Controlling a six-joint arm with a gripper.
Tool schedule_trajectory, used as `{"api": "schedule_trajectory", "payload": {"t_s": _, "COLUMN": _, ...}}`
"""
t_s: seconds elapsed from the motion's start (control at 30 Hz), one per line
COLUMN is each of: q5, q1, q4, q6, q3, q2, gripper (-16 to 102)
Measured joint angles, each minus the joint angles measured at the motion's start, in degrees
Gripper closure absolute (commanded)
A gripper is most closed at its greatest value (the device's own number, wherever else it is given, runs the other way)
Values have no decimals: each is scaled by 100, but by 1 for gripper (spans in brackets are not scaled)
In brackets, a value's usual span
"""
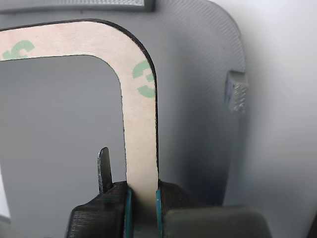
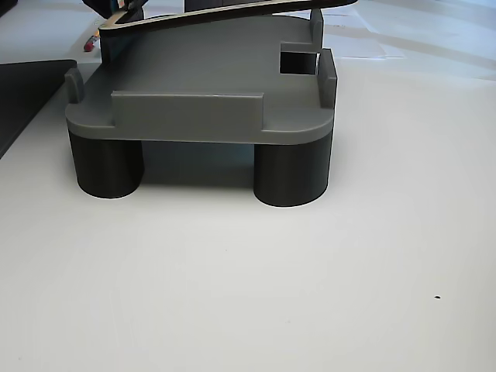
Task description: Move top rectangular frame to the holder.
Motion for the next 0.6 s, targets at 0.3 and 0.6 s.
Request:
{"api": "schedule_trajectory", "payload": {"t_s": 0.3, "q5": -158, "q1": -26, "q4": -9, "q6": 176, "q3": -9, "q2": -70, "gripper": 98}}
{"api": "schedule_trajectory", "payload": {"t_s": 0.6, "q5": -343, "q1": -97, "q4": -79, "q6": 352, "q3": 79, "q2": -114, "gripper": 98}}
